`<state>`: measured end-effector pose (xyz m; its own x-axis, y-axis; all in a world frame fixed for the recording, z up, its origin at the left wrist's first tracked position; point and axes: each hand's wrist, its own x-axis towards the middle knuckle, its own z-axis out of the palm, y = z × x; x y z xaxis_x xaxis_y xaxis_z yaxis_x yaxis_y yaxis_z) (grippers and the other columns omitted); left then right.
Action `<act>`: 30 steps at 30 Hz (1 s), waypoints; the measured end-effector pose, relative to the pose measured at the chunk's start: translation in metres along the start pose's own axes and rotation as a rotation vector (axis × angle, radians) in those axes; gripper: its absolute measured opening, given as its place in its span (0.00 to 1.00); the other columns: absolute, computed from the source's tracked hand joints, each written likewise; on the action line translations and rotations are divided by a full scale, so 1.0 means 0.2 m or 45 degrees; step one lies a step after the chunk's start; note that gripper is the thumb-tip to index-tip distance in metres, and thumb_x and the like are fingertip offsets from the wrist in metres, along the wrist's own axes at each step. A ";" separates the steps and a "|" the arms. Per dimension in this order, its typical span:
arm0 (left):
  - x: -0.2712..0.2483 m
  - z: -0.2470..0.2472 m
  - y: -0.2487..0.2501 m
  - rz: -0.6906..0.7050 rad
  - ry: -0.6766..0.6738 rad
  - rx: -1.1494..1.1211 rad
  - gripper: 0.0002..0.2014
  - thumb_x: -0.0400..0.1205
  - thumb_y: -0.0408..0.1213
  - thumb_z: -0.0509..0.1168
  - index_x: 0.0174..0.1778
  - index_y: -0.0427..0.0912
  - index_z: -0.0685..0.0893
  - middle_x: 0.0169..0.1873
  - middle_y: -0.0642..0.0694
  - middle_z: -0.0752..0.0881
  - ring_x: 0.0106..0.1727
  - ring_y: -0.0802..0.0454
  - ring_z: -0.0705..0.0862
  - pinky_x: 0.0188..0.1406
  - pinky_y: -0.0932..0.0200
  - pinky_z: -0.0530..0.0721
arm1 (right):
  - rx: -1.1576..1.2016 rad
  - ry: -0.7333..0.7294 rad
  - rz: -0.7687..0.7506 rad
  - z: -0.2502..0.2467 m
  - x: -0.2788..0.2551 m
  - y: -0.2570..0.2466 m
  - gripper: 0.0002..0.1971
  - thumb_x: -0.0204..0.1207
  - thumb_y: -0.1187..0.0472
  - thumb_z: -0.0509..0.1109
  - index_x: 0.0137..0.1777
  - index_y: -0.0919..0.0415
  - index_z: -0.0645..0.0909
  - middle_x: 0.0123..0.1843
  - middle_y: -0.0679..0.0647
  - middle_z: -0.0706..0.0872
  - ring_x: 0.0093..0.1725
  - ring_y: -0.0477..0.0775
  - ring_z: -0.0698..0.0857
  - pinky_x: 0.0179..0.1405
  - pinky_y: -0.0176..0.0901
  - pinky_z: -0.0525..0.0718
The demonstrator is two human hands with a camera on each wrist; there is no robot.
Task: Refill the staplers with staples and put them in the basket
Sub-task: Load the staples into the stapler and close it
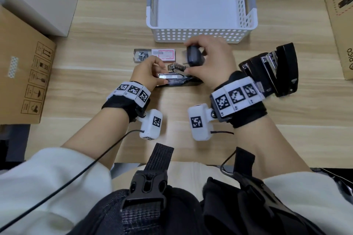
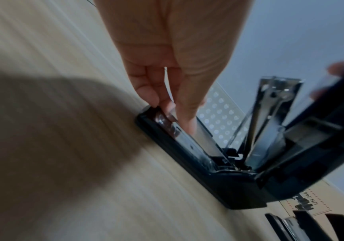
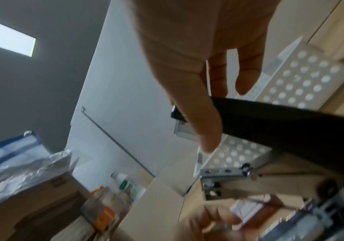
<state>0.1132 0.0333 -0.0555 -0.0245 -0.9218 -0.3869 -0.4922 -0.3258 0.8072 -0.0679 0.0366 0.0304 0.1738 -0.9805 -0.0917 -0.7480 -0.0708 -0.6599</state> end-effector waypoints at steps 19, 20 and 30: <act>-0.12 -0.23 -0.16 -0.091 0.191 -0.137 0.24 0.66 0.18 0.72 0.55 0.42 0.78 0.43 0.48 0.81 0.42 0.54 0.80 0.39 0.75 0.81 | 0.059 -0.617 0.234 0.23 0.12 0.05 0.19 0.65 0.69 0.77 0.56 0.52 0.85 0.52 0.48 0.87 0.40 0.46 0.83 0.48 0.37 0.78; -0.13 -0.27 -0.19 -0.112 0.212 -0.149 0.23 0.67 0.18 0.72 0.53 0.44 0.79 0.44 0.47 0.82 0.43 0.52 0.81 0.42 0.70 0.83 | 0.083 -0.647 0.212 0.26 0.13 0.02 0.18 0.65 0.70 0.76 0.54 0.53 0.85 0.50 0.48 0.86 0.37 0.45 0.82 0.45 0.36 0.79; -0.22 -0.66 -0.34 -0.409 0.385 -0.518 0.10 0.85 0.37 0.53 0.49 0.47 0.81 0.38 0.49 0.83 0.35 0.55 0.80 0.41 0.57 0.80 | 0.061 -0.872 -0.019 0.77 0.22 -0.39 0.40 0.61 0.59 0.81 0.74 0.51 0.67 0.46 0.52 0.80 0.51 0.55 0.81 0.51 0.40 0.76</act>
<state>0.2617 0.0687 -0.0347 0.3483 -0.7631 -0.5443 -0.0594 -0.5975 0.7997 0.0969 0.0278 -0.0364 0.5616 -0.6411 -0.5231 -0.7160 -0.0596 -0.6956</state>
